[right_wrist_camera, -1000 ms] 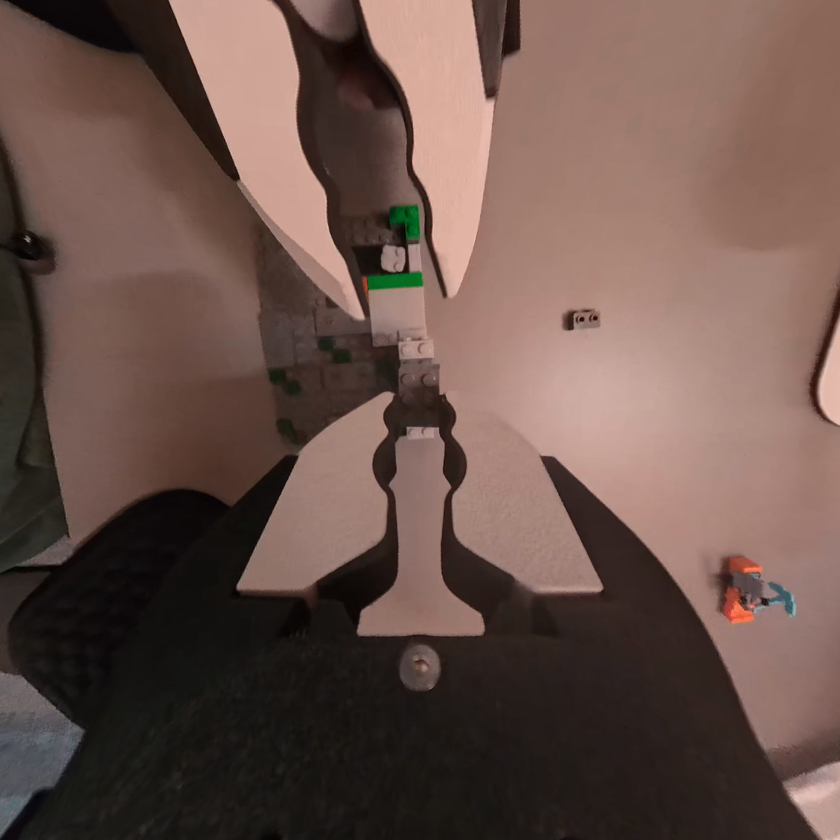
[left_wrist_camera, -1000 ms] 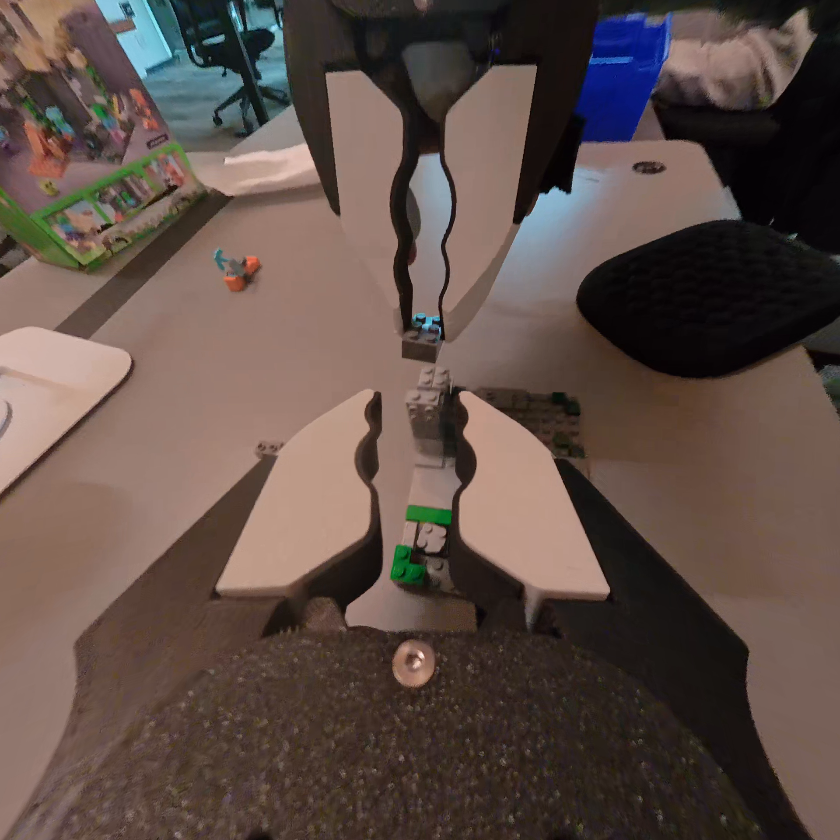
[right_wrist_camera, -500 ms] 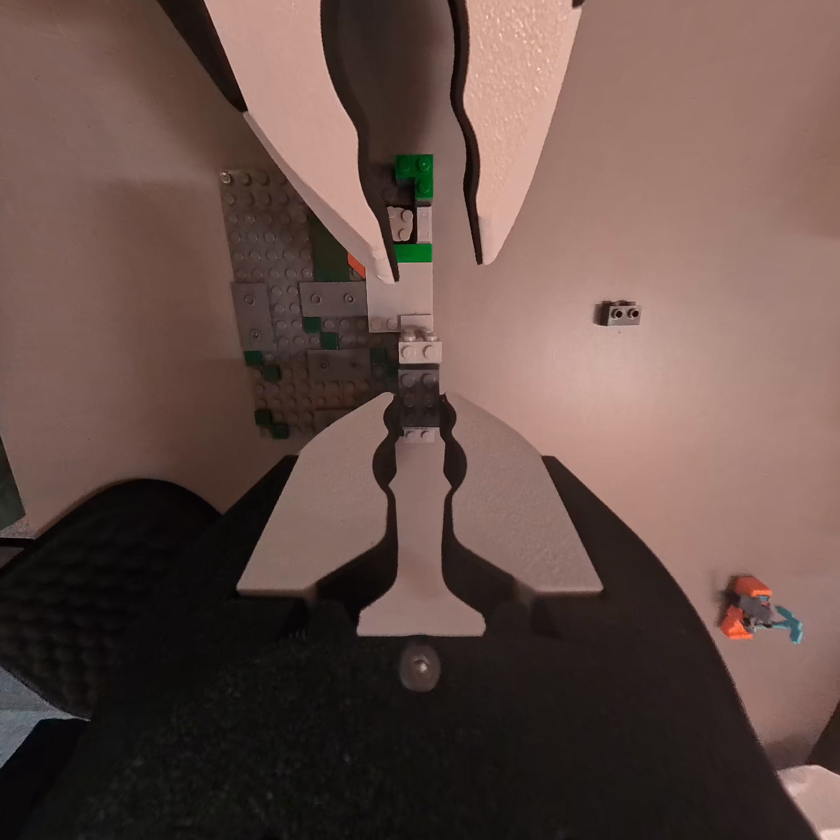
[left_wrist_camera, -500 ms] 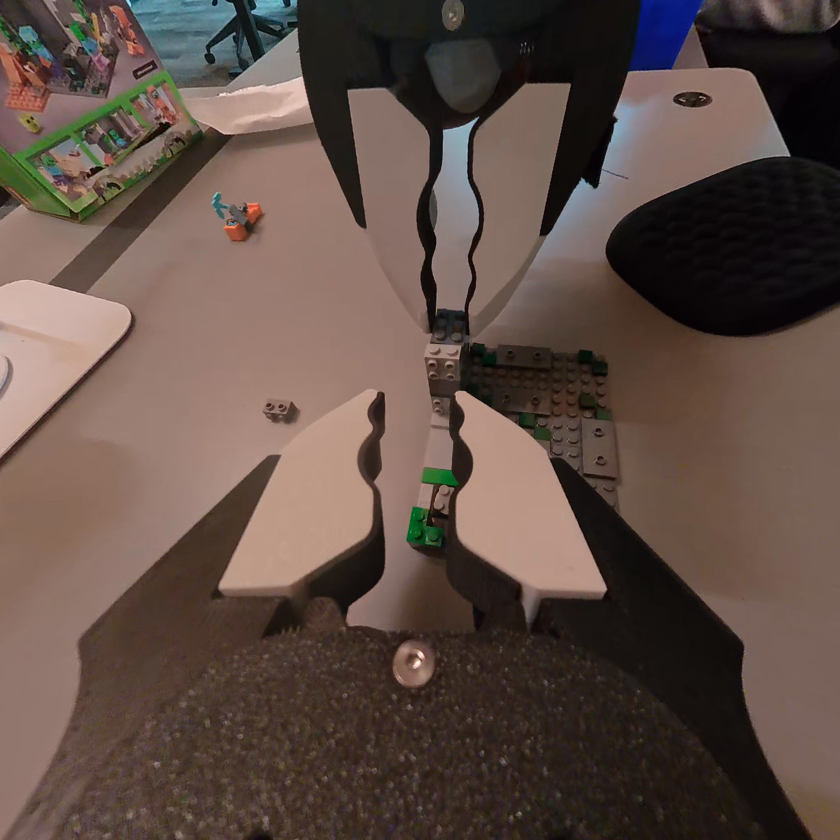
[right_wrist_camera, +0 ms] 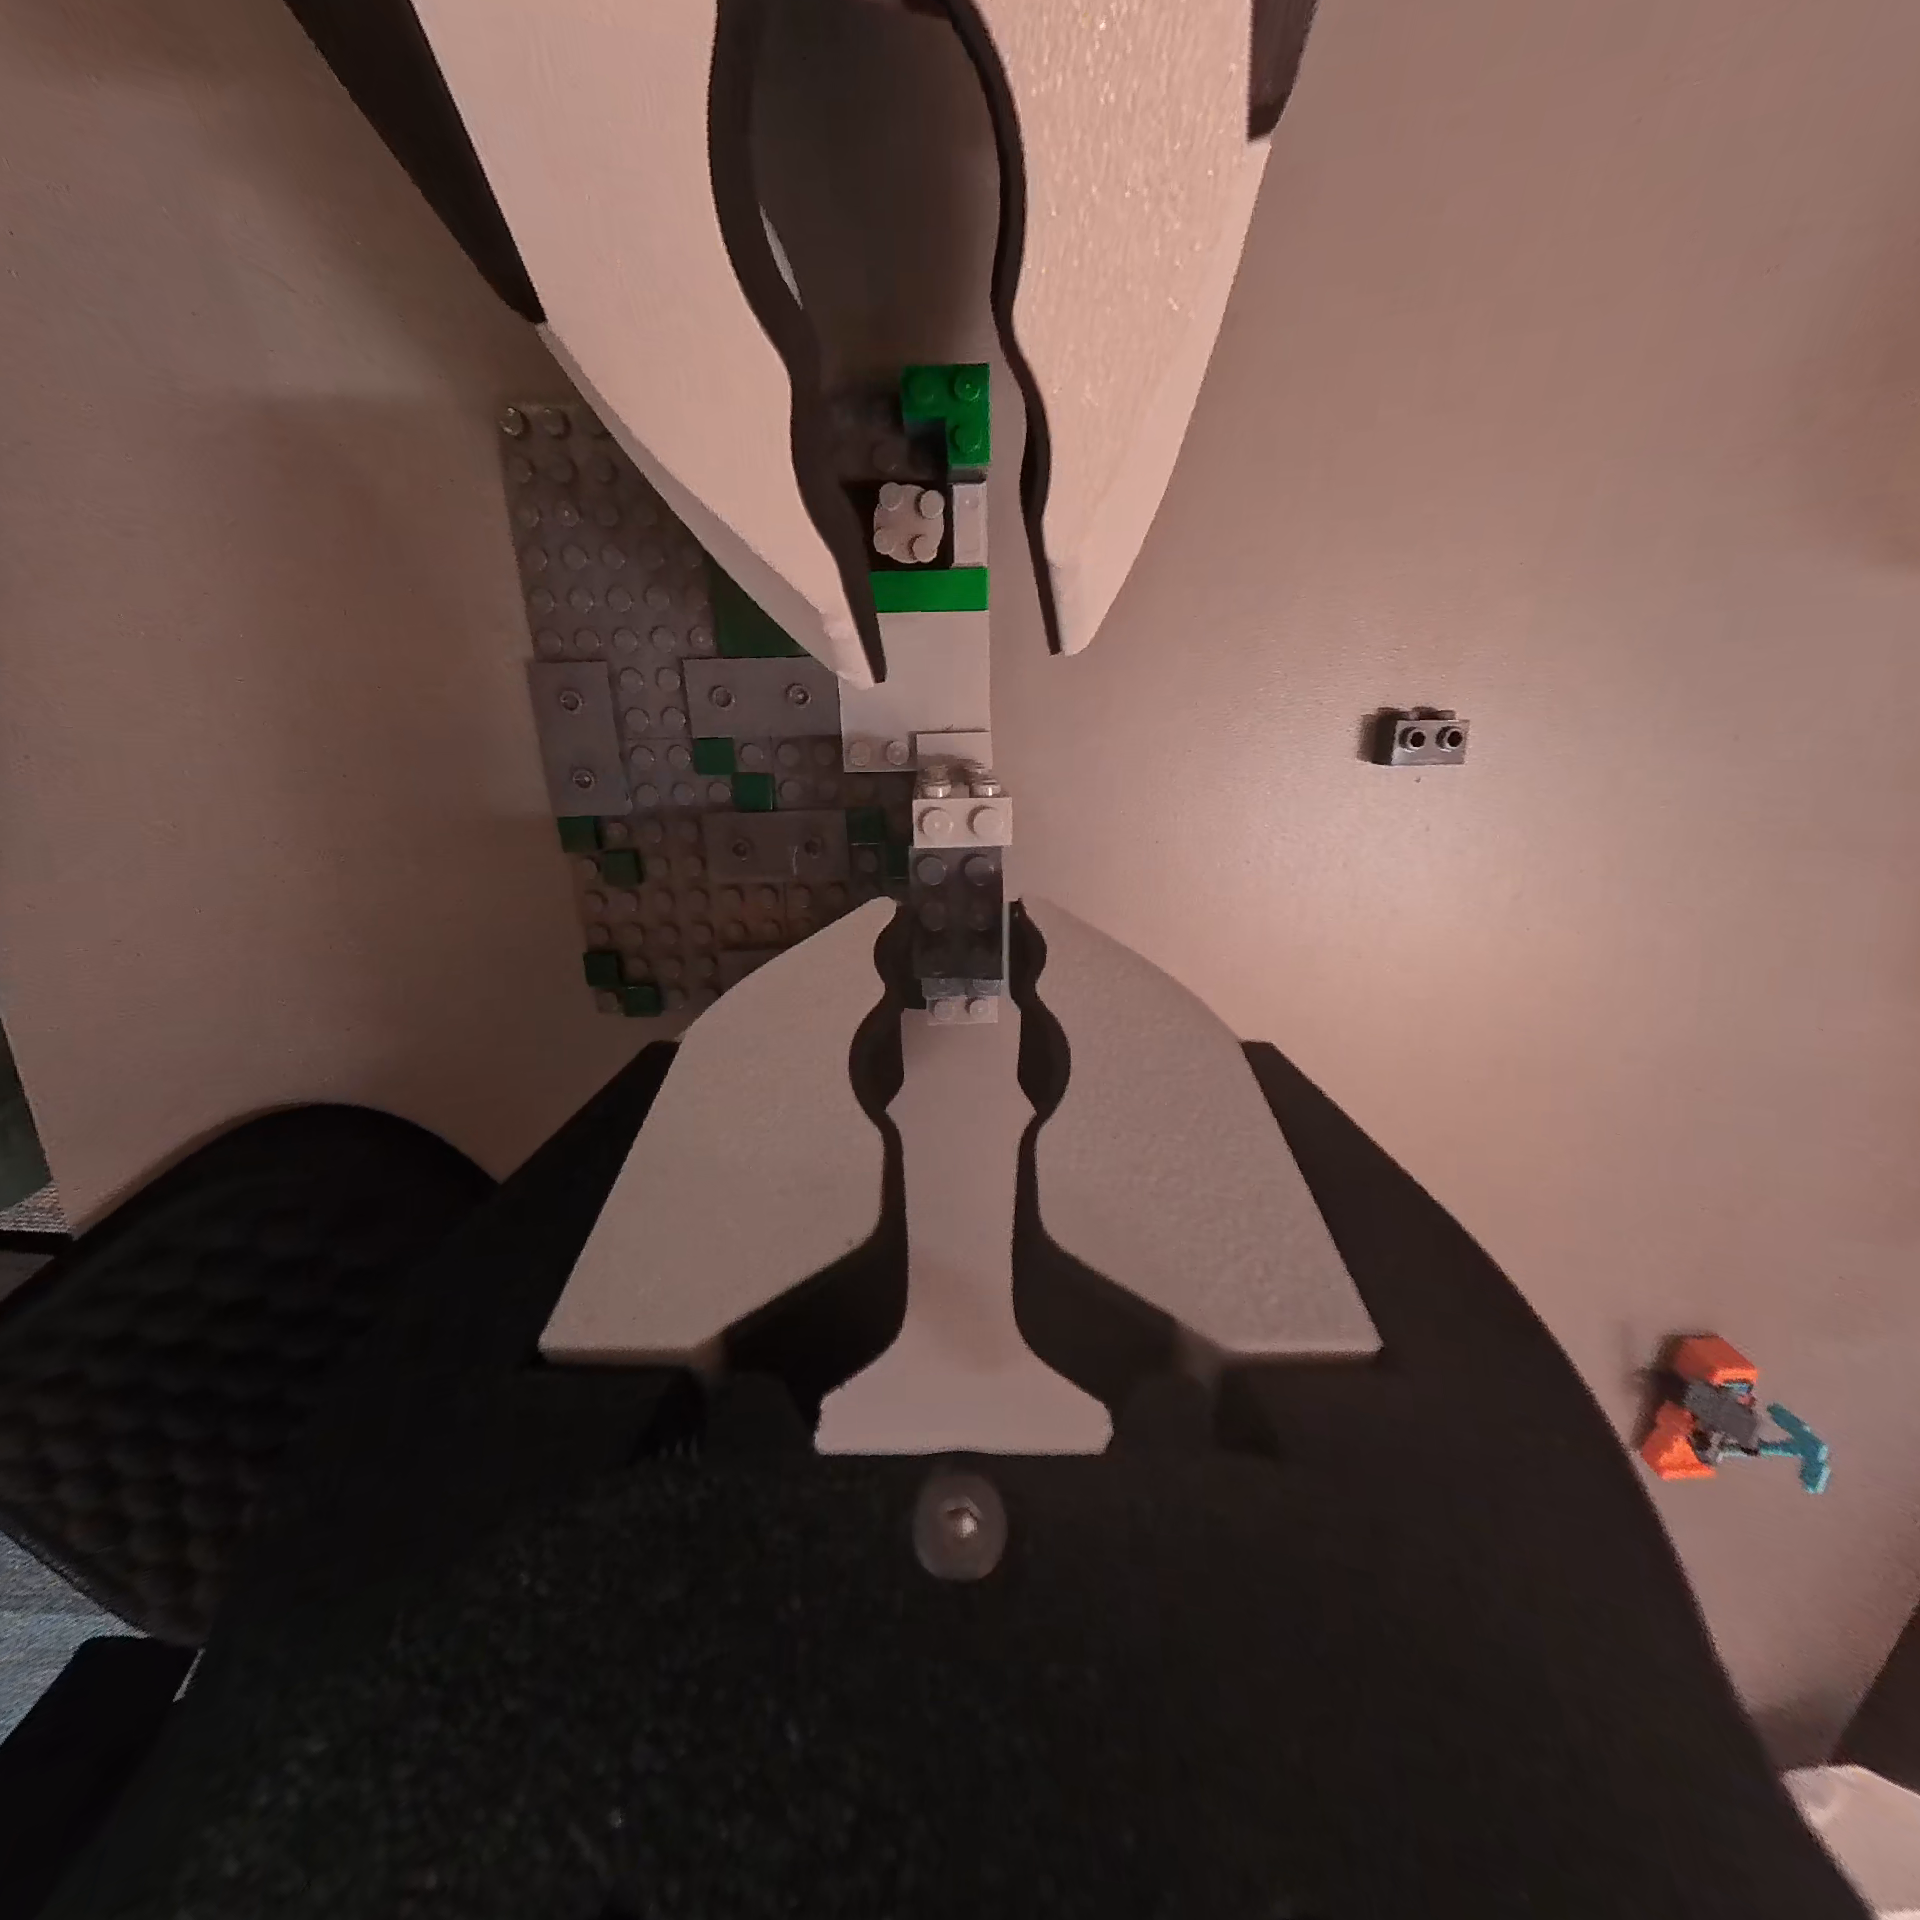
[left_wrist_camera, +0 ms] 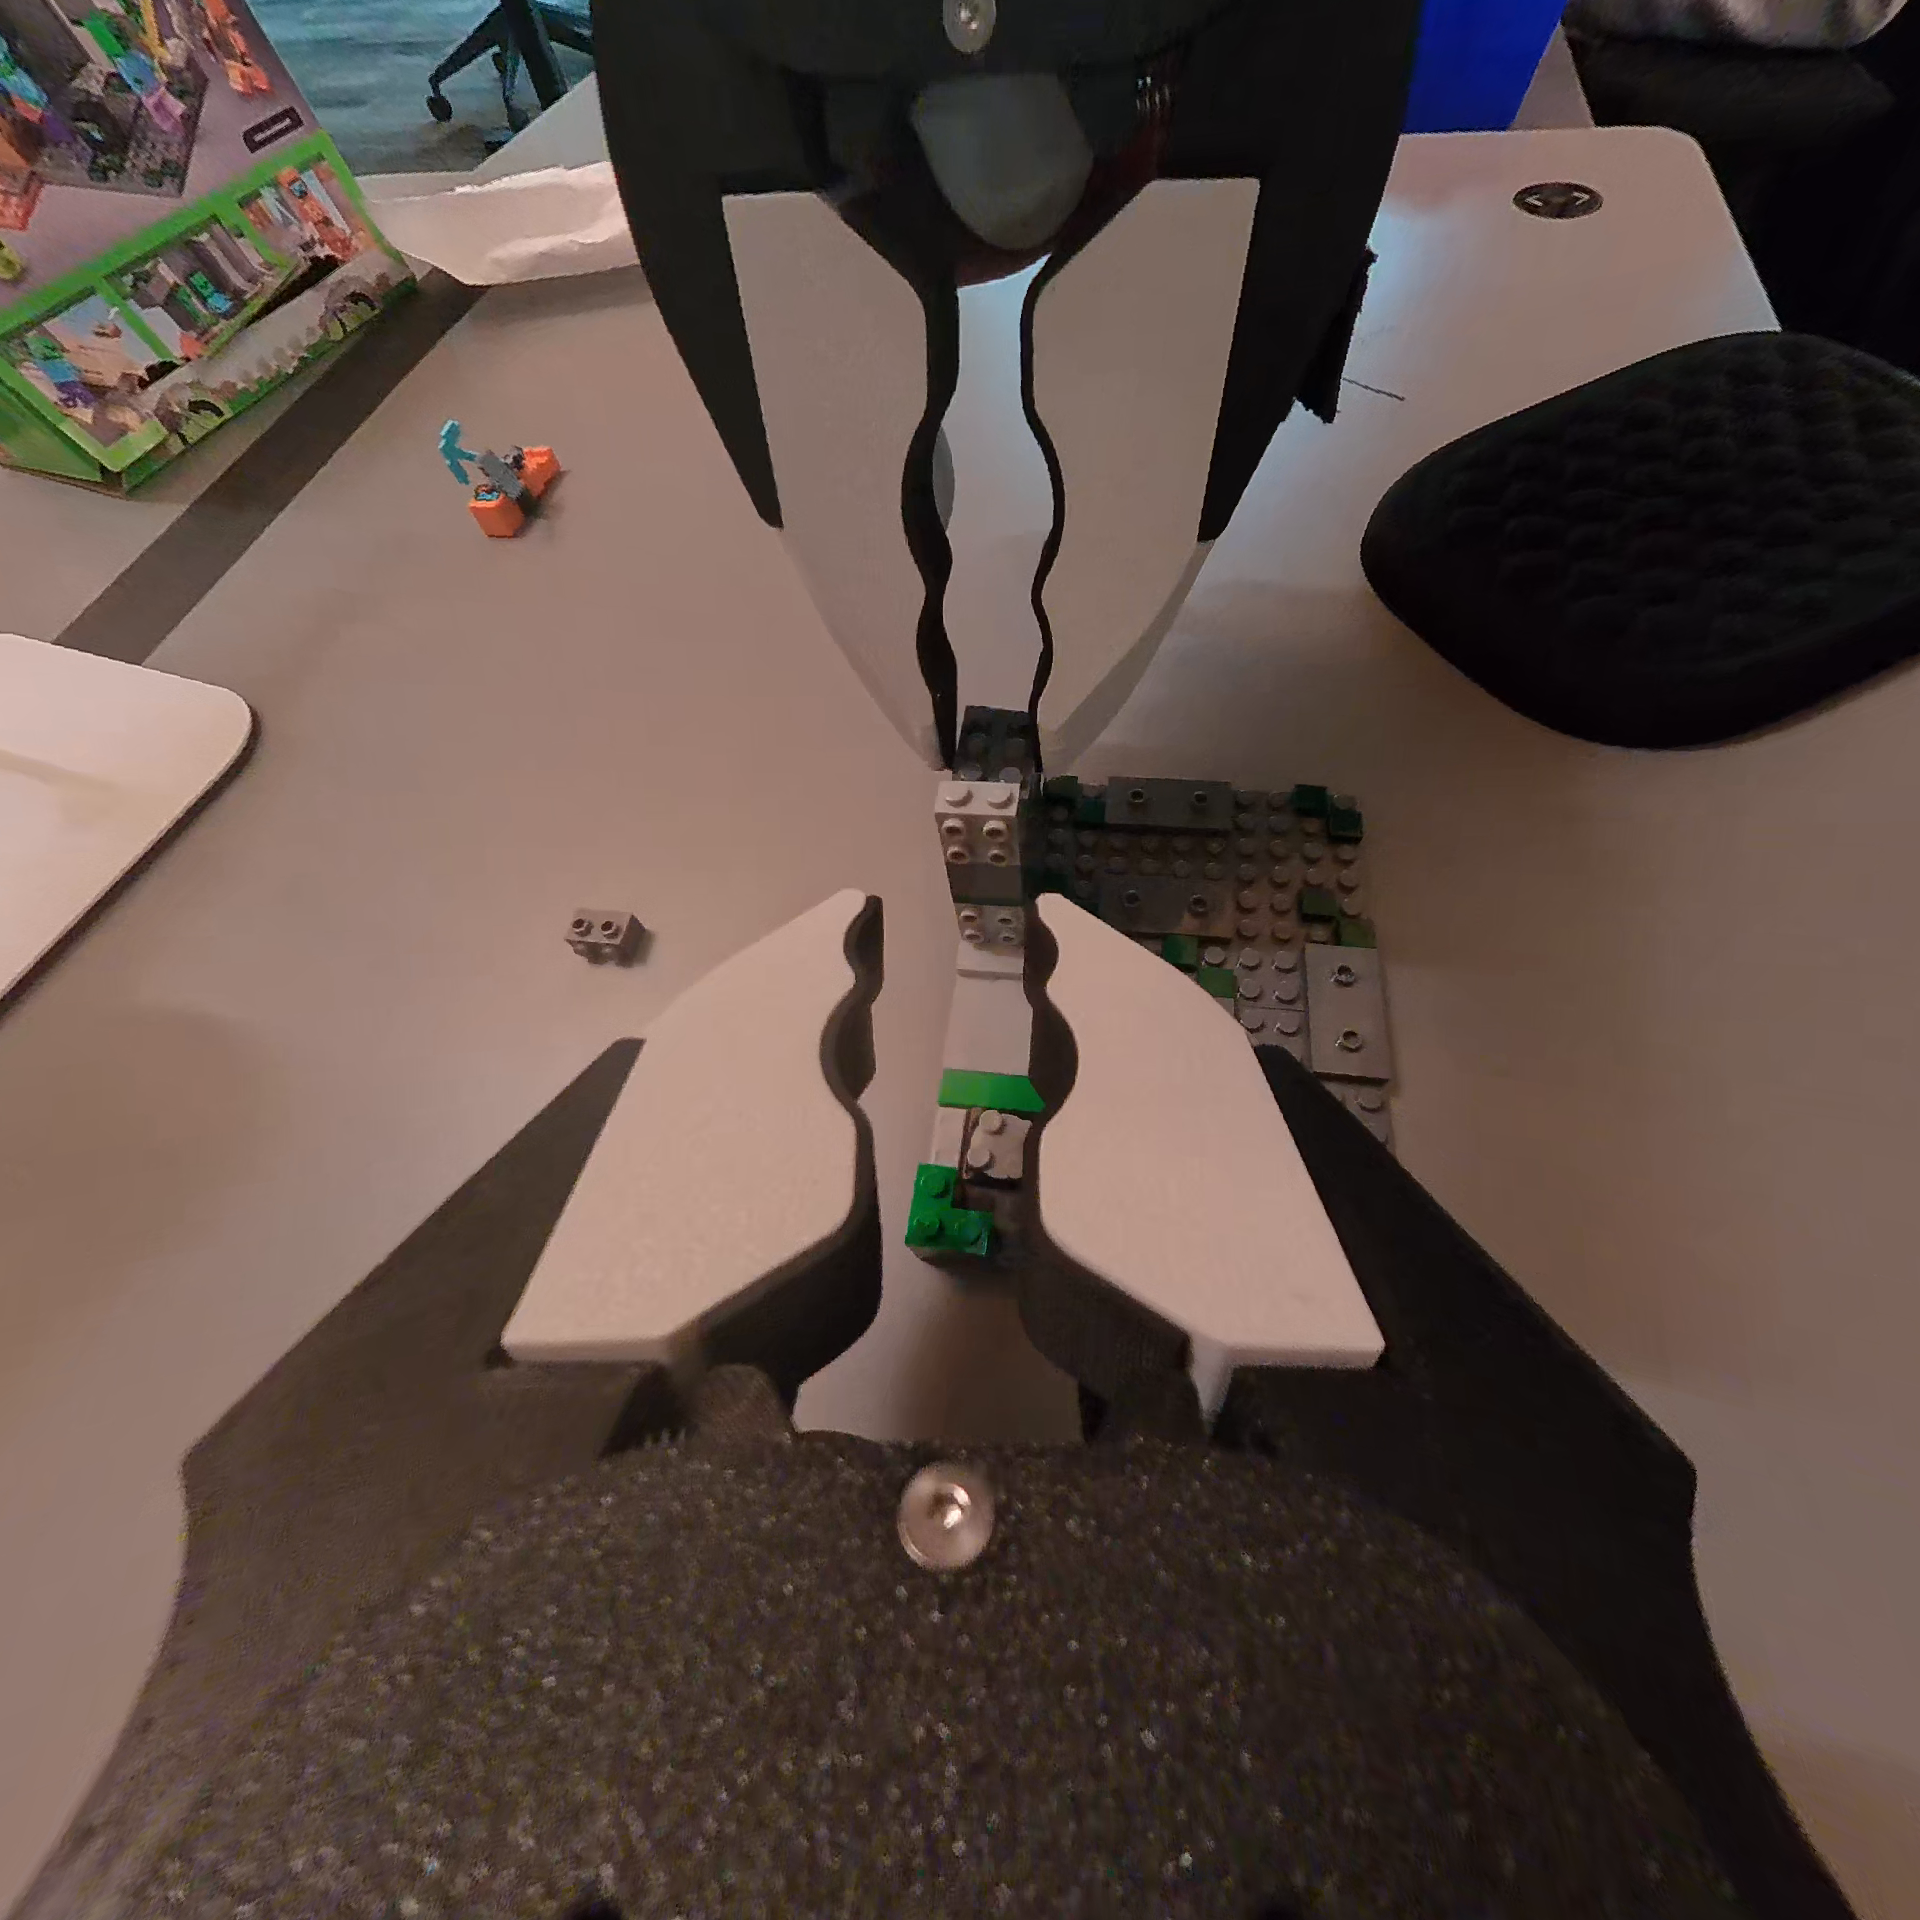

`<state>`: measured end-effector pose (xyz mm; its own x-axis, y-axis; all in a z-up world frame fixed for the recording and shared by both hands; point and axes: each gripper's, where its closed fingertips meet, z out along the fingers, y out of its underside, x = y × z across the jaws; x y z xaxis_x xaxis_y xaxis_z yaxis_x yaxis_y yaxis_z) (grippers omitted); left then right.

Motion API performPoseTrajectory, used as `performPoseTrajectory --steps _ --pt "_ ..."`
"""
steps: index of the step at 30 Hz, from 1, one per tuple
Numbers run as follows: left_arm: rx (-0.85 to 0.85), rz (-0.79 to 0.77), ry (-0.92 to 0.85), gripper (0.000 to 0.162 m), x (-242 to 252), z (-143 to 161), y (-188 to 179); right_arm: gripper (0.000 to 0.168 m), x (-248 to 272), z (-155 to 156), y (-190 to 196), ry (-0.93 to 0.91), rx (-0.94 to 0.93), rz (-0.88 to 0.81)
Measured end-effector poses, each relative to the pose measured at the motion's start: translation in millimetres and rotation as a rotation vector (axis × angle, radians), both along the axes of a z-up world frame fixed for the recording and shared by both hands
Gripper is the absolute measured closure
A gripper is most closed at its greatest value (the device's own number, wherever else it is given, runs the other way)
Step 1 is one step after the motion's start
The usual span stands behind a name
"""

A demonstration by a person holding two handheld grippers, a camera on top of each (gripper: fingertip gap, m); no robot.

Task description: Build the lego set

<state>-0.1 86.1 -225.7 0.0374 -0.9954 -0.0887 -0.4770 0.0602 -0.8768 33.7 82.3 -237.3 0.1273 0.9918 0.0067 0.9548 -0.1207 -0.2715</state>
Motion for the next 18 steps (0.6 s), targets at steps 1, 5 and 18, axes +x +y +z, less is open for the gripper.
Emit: performPoseTrajectory --steps 1,5,18 --pt "0.0 0.0 0.001 0.137 0.2 -0.3 -0.1 0.151 -0.1 -0.4 -0.2 0.0 -0.002 0.001" --pt "-0.004 -0.003 0.0 0.137 0.3 -0.4 -0.9 0.15 -0.5 -0.9 -0.2 -0.001 -0.005 0.006" --pt "-0.008 -0.005 0.003 0.138 0.8 -2.0 -2.0 0.144 -2.0 0.7 -1.1 0.004 -0.01 0.022"
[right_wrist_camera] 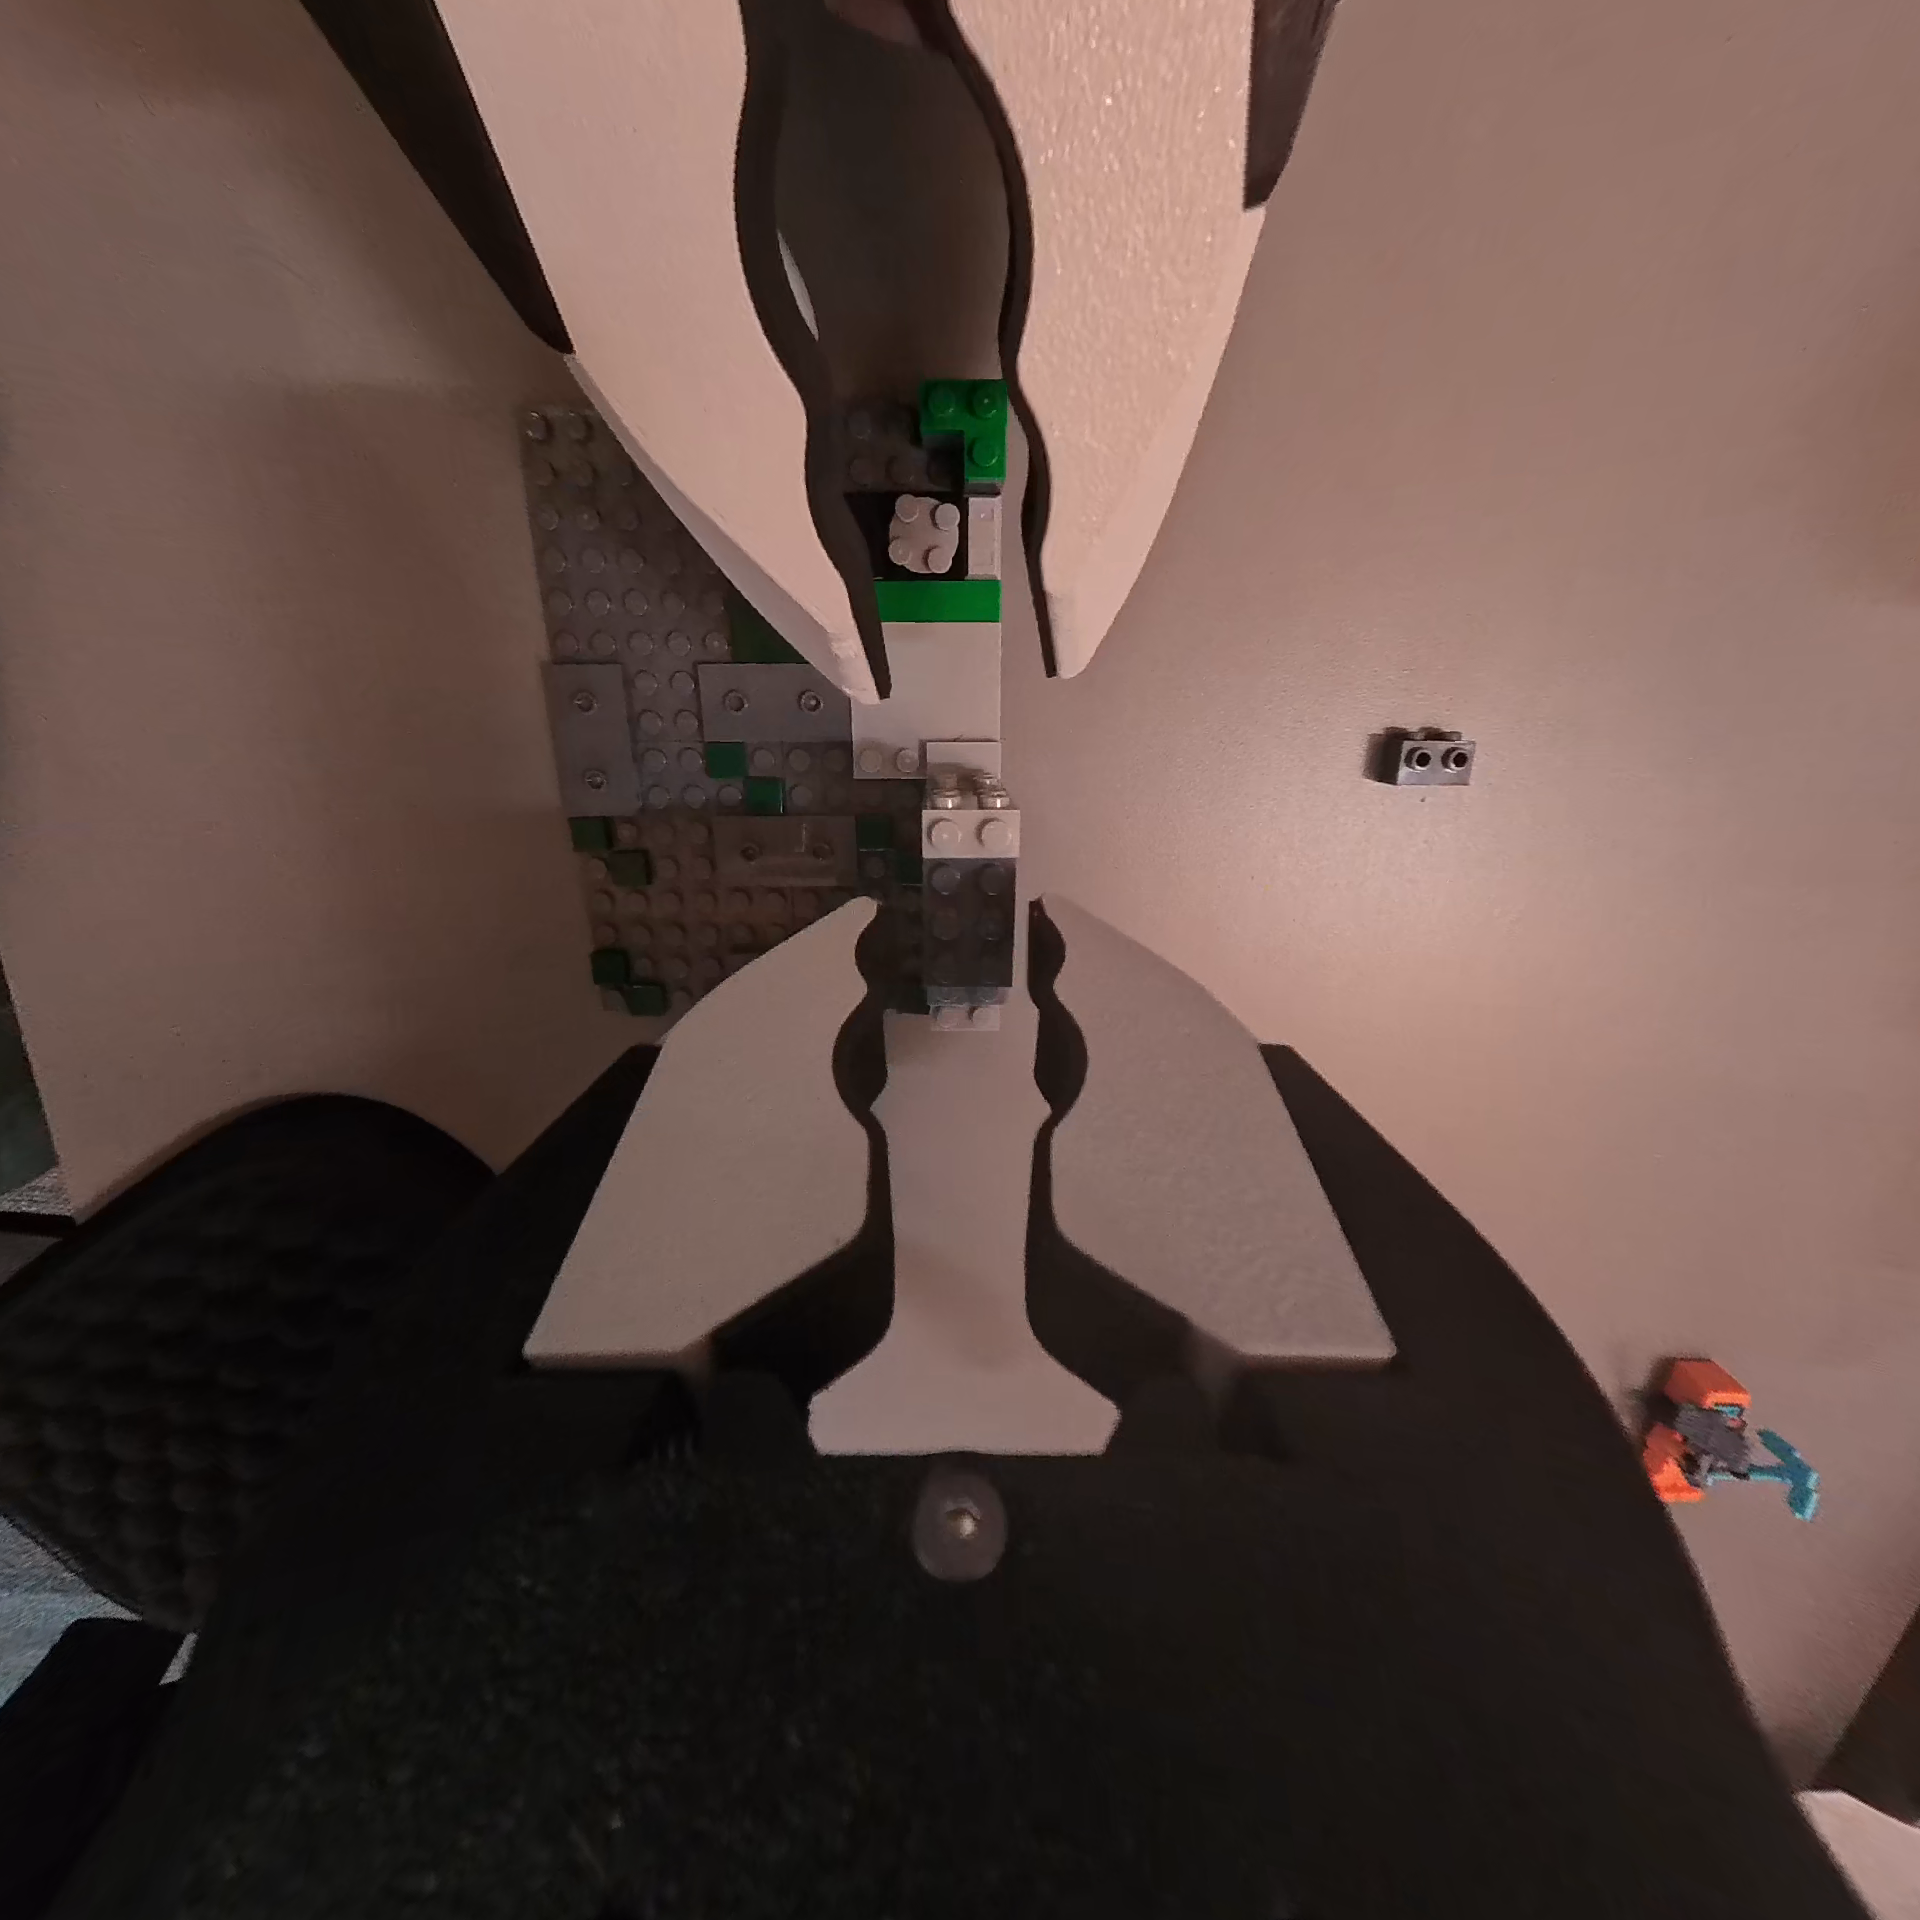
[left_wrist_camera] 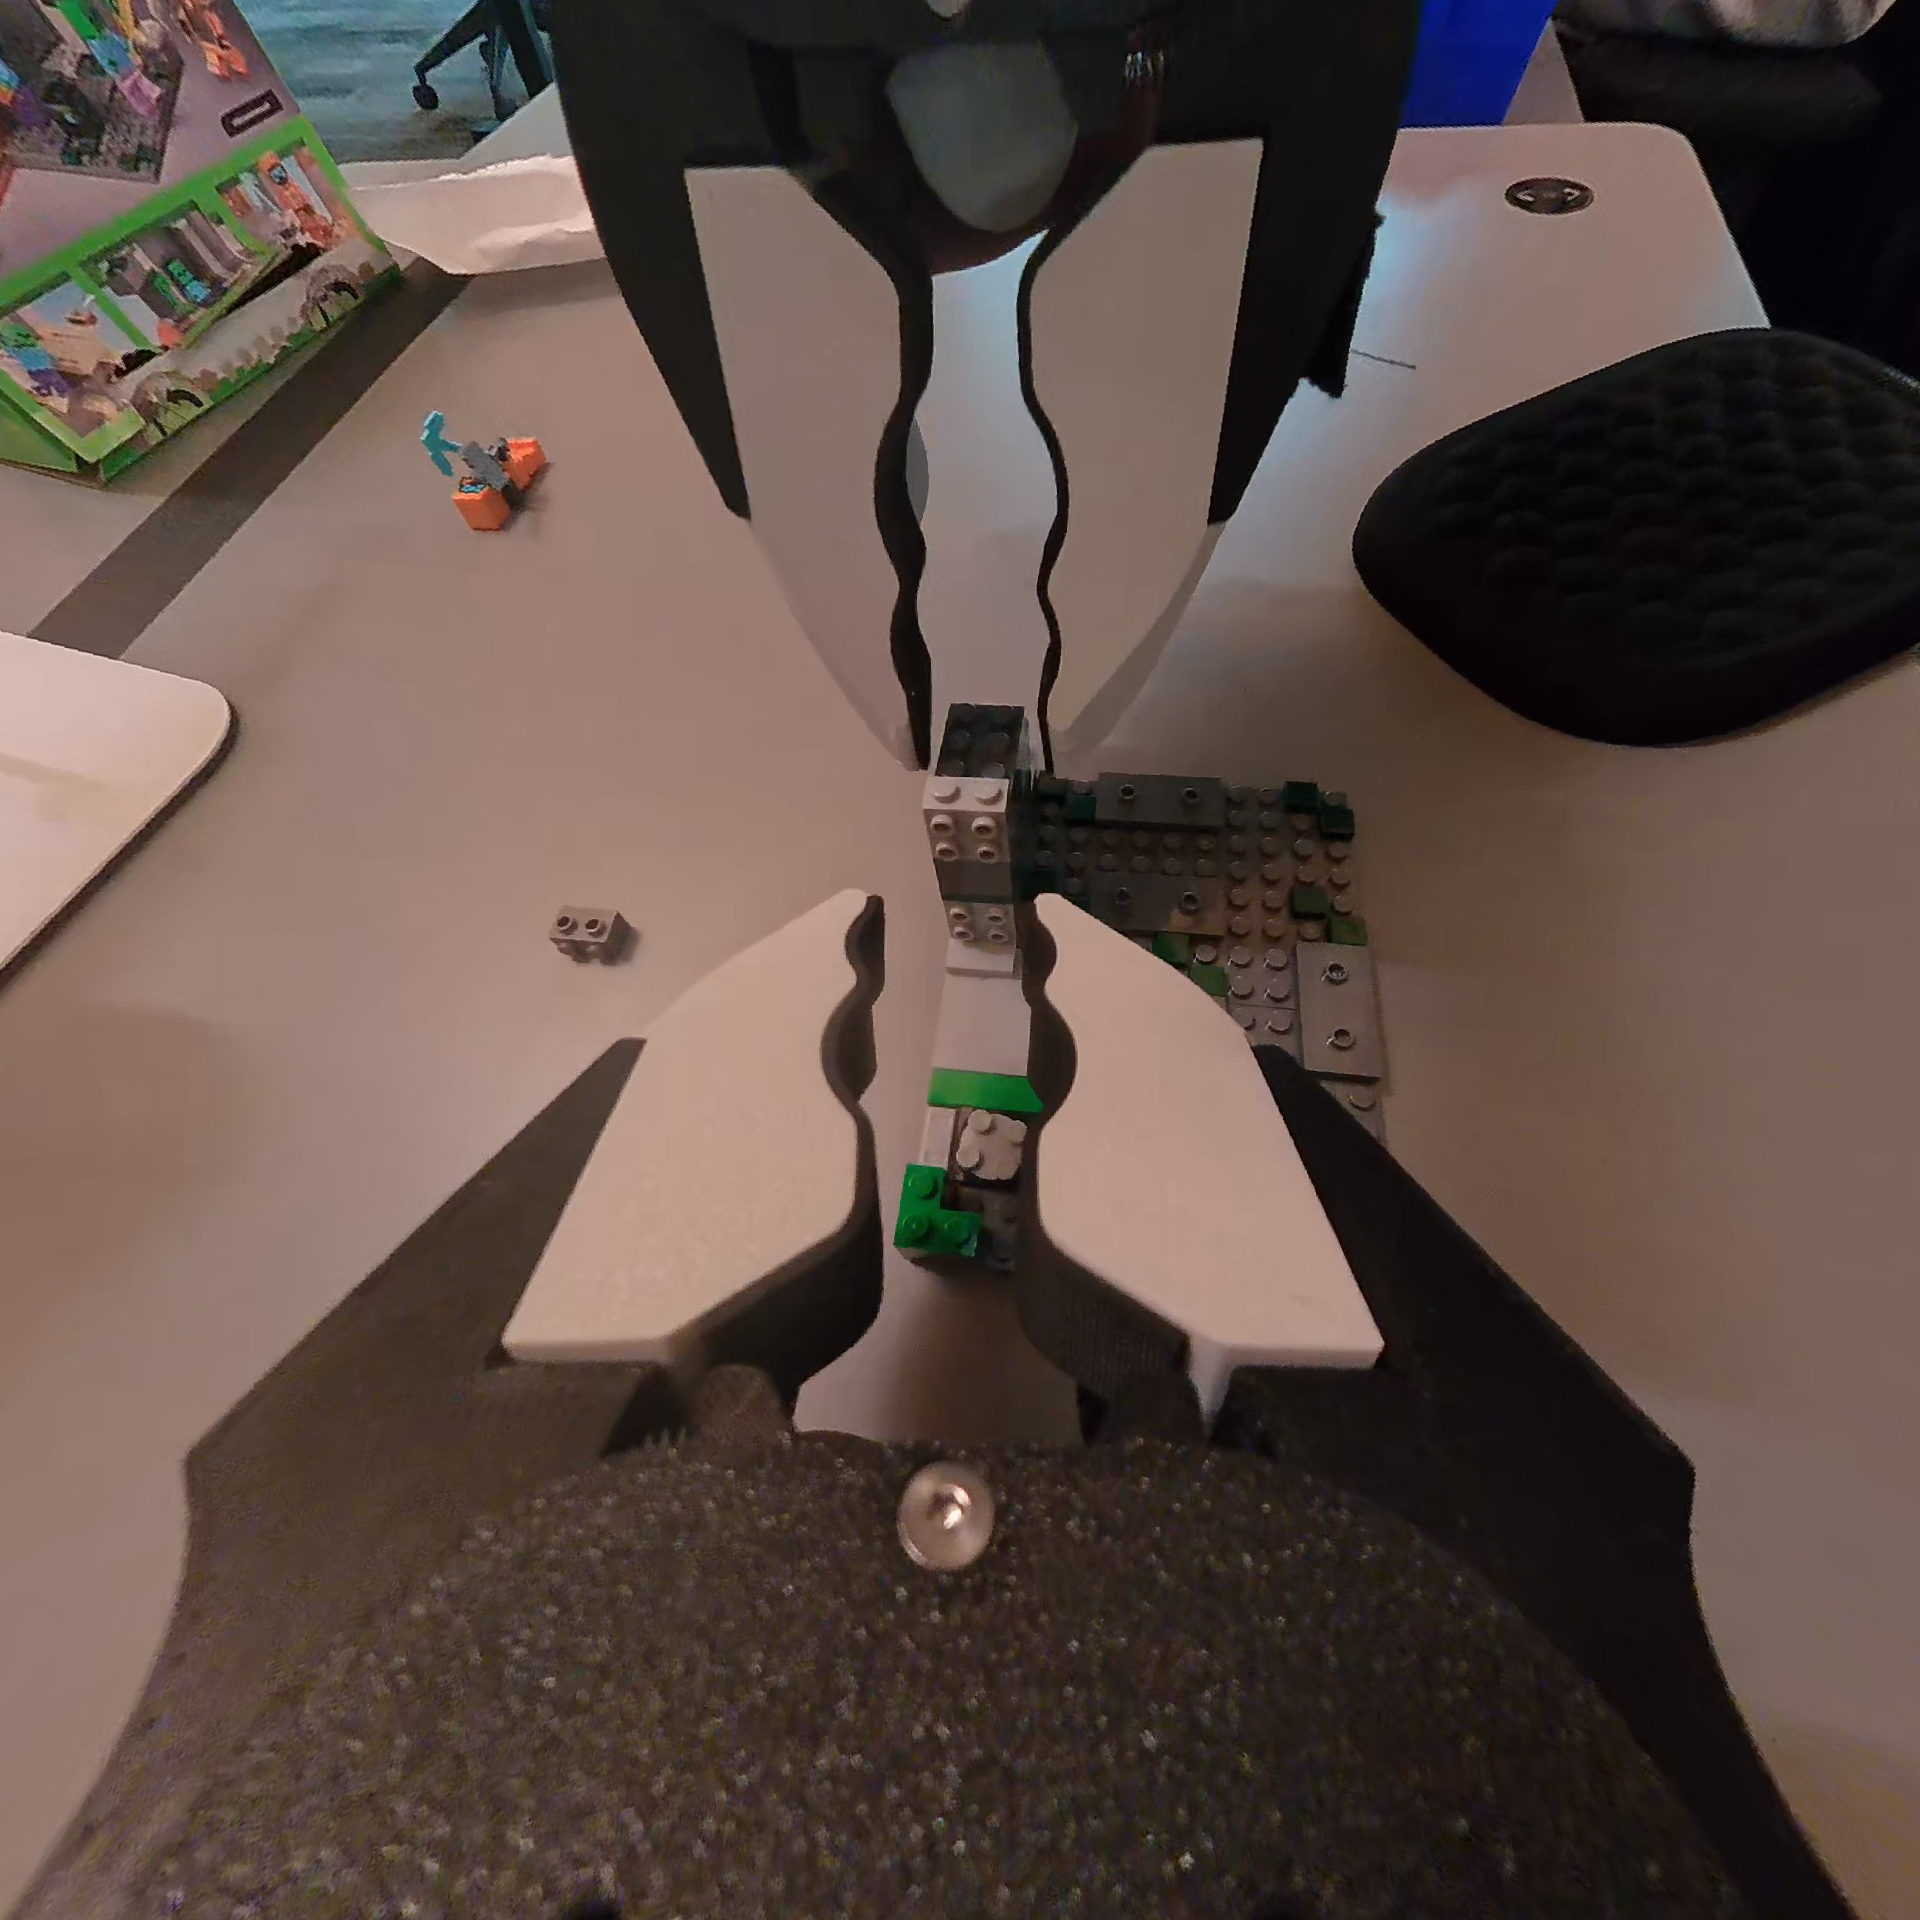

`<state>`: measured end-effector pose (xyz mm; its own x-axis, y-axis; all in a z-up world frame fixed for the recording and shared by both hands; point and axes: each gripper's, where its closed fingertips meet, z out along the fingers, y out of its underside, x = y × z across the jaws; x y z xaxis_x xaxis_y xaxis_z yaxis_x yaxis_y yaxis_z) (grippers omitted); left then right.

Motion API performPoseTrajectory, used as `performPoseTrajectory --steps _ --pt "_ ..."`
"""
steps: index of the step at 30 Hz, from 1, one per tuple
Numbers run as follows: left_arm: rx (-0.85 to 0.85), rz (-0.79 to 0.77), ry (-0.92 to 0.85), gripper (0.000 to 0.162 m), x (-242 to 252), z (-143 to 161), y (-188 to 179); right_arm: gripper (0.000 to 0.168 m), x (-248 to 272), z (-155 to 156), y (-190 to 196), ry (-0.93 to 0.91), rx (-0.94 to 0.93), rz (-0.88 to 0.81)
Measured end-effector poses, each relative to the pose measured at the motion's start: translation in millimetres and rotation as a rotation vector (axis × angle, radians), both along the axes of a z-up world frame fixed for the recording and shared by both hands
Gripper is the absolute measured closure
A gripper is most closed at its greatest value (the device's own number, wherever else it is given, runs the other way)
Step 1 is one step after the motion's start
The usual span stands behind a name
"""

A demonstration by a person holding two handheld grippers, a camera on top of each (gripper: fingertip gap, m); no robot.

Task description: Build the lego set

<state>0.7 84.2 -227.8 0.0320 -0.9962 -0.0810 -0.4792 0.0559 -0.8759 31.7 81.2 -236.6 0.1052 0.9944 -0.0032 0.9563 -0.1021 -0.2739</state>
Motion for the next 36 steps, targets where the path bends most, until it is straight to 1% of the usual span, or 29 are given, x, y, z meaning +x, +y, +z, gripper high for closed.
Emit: performPoseTrajectory --steps 8,12,19,23,28,30,32,33,36 --pt "-0.004 -0.003 0.0 0.138 0.7 -1.3 -1.3 0.143 -2.7 6.8 0.7 0.033 0.011 0.0" --pt "-0.008 0.009 -0.007 0.138 0.4 -0.2 0.2 0.145 -6.7 14.8 -0.8 0.077 0.015 0.011" --pt "0.0 0.037 -0.032 0.138 -0.2 4.1 5.2 0.145 -7.3 34.5 5.6 0.155 0.104 -0.009" --pt "0.01 0.062 -0.046 0.138 -1.0 5.7 10.3 0.156 -4.6 53.9 12.3 0.256 0.172 -0.058" --pt "0.028 0.11 -0.049 0.142 -3.9 6.5 19.2 0.167 9.8 79.5 26.5 0.41 0.259 -0.135" --pt "0.028 0.128 -0.052 0.144 -5.0 6.8 22.5 0.168 18.4 78.7 31.9 0.43 0.282 -0.153" --pt "0.034 0.143 -0.051 0.144 -5.8 6.1 26.0 0.167 23.9 69.5 37.9 0.44 0.292 -0.151" --pt "0.034 0.148 -0.049 0.144 -6.1 5.2 27.1 0.166 24.9 62.1 41.7 0.442 0.292 -0.146" --pt "0.03 0.153 -0.033 0.145 -6.3 -0.1 28.3 0.156 25.1 30.5 57.2 0.408 0.264 -0.136"
